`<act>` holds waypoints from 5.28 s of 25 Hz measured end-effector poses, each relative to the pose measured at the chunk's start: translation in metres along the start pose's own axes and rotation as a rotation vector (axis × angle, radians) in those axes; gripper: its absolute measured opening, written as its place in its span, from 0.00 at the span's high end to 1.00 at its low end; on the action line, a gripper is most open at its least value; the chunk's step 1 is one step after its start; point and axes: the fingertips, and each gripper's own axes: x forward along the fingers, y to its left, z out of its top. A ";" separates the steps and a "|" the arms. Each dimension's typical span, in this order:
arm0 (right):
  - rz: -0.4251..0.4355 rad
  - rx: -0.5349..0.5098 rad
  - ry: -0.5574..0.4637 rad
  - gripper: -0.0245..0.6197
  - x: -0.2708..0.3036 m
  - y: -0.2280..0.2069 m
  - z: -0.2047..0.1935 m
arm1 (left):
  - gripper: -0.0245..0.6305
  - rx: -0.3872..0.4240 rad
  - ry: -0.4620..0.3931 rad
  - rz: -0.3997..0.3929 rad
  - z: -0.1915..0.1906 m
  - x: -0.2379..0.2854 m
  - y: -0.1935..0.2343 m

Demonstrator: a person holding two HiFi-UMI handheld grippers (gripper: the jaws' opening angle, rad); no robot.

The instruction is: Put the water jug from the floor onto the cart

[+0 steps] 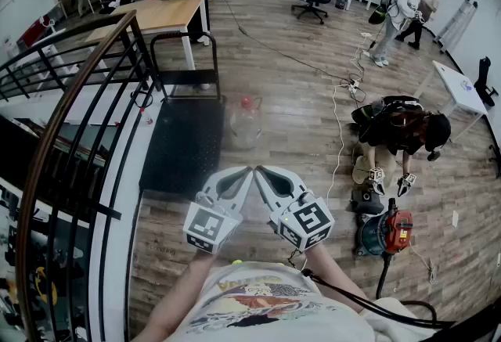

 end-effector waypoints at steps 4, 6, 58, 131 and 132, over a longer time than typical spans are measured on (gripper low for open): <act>-0.004 0.002 0.003 0.92 0.001 -0.002 -0.001 | 0.94 0.002 0.005 -0.004 -0.002 0.002 0.001; -0.001 0.010 0.006 0.92 0.001 -0.003 -0.002 | 0.94 -0.001 0.003 -0.005 0.000 0.004 0.000; 0.006 0.056 0.103 0.92 0.087 -0.107 -0.039 | 0.94 -0.054 0.067 0.060 -0.039 0.105 0.079; -0.099 0.071 0.197 0.92 0.439 -0.367 -0.070 | 0.94 -0.067 0.162 -0.005 -0.110 0.364 0.417; -0.092 0.076 0.195 0.92 0.443 -0.373 -0.073 | 0.94 -0.066 0.167 0.001 -0.113 0.370 0.420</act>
